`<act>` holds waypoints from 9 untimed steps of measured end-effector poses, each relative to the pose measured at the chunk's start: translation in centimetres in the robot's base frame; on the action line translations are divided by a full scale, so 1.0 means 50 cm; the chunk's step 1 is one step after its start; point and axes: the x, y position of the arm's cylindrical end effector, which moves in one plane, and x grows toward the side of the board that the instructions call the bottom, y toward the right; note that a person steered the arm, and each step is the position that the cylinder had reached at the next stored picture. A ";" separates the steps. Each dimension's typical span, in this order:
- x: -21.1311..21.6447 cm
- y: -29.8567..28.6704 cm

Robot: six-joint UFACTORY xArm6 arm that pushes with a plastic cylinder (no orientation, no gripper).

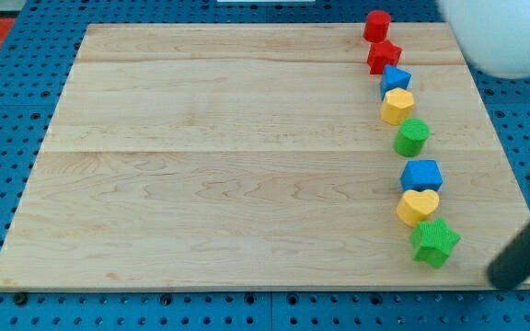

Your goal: Move green star to the center left

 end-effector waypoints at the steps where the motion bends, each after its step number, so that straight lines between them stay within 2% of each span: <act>1: -0.039 -0.090; 2: -0.039 -0.175; 3: -0.107 -0.182; 4: -0.137 -0.184; 5: -0.157 -0.304; 6: -0.272 -0.390; 7: -0.357 -0.407; 8: -0.390 -0.639; 9: -0.387 -0.706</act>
